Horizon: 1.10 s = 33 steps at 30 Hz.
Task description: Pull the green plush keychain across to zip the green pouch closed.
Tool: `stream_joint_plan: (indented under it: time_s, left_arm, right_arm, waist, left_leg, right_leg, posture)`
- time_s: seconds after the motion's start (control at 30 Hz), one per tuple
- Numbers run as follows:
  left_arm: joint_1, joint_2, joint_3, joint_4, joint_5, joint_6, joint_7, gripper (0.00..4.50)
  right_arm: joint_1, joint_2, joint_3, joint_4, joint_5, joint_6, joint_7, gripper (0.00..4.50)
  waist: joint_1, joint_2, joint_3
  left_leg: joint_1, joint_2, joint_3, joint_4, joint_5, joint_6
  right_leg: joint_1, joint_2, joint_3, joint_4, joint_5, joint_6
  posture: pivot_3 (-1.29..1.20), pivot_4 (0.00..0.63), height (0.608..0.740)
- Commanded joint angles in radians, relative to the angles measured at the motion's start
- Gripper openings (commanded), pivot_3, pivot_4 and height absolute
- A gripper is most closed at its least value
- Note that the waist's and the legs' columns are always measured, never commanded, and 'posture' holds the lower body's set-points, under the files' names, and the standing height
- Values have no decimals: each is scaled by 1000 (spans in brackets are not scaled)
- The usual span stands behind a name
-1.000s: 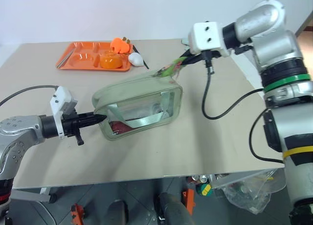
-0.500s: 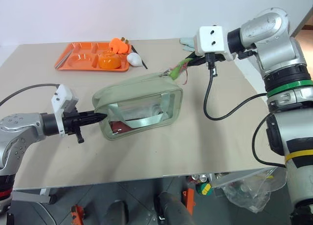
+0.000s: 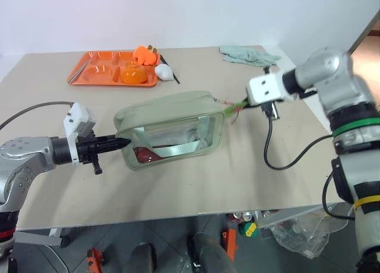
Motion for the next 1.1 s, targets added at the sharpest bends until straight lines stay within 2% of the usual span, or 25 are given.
stream_joint_plan:
  time_s: [0.03, 0.1, 0.23, 0.43, 0.67, 0.73, 0.77, 0.8, 0.83, 0.87, 0.9, 0.97, 1.1]
  left_arm:
    - [20, 18, 11, -23, 2, 20, 7, 0]
    - [23, 21, 16, -31, -3, 28, 10, 0]
    - [21, 6, 39, -37, -27, 48, 28, 0]
    - [-25, -46, 105, -14, -124, 103, 82, 0]
    - [-24, -66, 155, -15, -168, 150, 155, 0]
    - [-23, -71, 178, -16, -192, 169, 175, 0]
    - [-24, -73, 193, -14, -208, 184, 185, 760]
    - [-22, -72, 205, -16, -223, 193, 187, 809]
    - [-22, -71, 218, -17, -238, 205, 196, 1405]
    - [-19, -67, 231, -23, -259, 217, 193, 1686]
    - [-16, -63, 243, -30, -283, 231, 189, 2089]
    - [-15, -59, 268, -43, -340, 265, 193, 2667]
    - [1, -48, 322, -63, -353, 275, 258, 4069]
  right_arm:
    - [133, -2, 14, -123, -34, 24, -61, 12]
    - [188, 19, 33, -141, -84, 49, -137, 12]
    - [297, 76, 52, -226, -103, 100, -202, 12]
    - [458, 122, 71, -428, -64, 212, -165, 12]
    - [429, 91, -106, -500, 158, 486, -66, 12]
    - [417, 79, -170, -518, 254, 607, -31, 693]
    - [418, 69, -198, -530, 294, 655, -15, 988]
    - [419, 60, -226, -535, 328, 698, -12, 1144]
    - [423, 48, -254, -540, 362, 742, -6, 1708]
    - [427, 39, -287, -548, 404, 794, -3, 1985]
    - [429, 31, -312, -551, 437, 833, 0, 2477]
    - [436, 18, -342, -559, 476, 877, -5, 3055]
    - [476, -21, -396, -596, 538, 964, -31, 4449]
  waist:
    - [-3, 0, 0]
    - [-3, 1, 0]
    - [-3, 0, 0]
    - [-4, -4, -2]
    - [-4, -5, -3]
    - [-4, -5, -3]
    - [-3, -5, -3]
    - [-3, -5, -3]
    - [-3, -5, -3]
    - [-3, -5, -3]
    - [-3, -5, -3]
    - [-3, -5, -3]
    - [-3, -5, -3]
  left_leg:
    - [0, 0, 0, 0, 0, 0]
    - [2, 1, 0, -1, 0, 0]
    - [5, 1, -1, 0, 1, -1]
    - [6, 2, -2, 1, 1, -1]
    - [5, 3, -3, 1, 1, -1]
    - [4, 3, -3, 1, 1, -1]
    - [4, 3, -3, 1, 1, -1]
    - [3, 3, -3, 1, 1, -1]
    - [3, 2, -4, 1, 1, -1]
    - [3, 2, -3, 1, 1, -1]
    - [3, 2, -4, 1, 1, -1]
    - [3, 2, -3, 2, 1, -1]
    - [3, 2, -3, 3, 1, -1]
  right_leg:
    - [0, 0, 1, 0, 0, 0]
    - [0, 2, 1, 2, 0, -1]
    - [3, 3, 0, 2, 1, -2]
    - [4, 4, -1, 2, 1, -1]
    - [4, 5, -2, 2, 1, -2]
    - [4, 5, -2, 1, 1, -2]
    - [4, 4, -2, 1, 1, -2]
    - [4, 4, -2, 1, 1, -2]
    - [4, 3, -3, 1, 1, -2]
    - [4, 3, -3, 1, 1, -2]
    - [4, 3, -3, 1, 1, -2]
    - [4, 3, -3, 1, 1, -1]
    - [4, 3, -3, 1, 2, -1]
  posture:
    - [0, 150, 740]
    - [0, 150, 740]
    - [0, 150, 740]
    - [0, 150, 740]
    - [0, 150, 740]
    - [0, 150, 740]
    - [0, 150, 740]
    - [0, 150, 740]
    - [0, 150, 740]
    - [0, 150, 740]
    - [0, 150, 740]
    - [0, 150, 740]
    - [0, 150, 740]
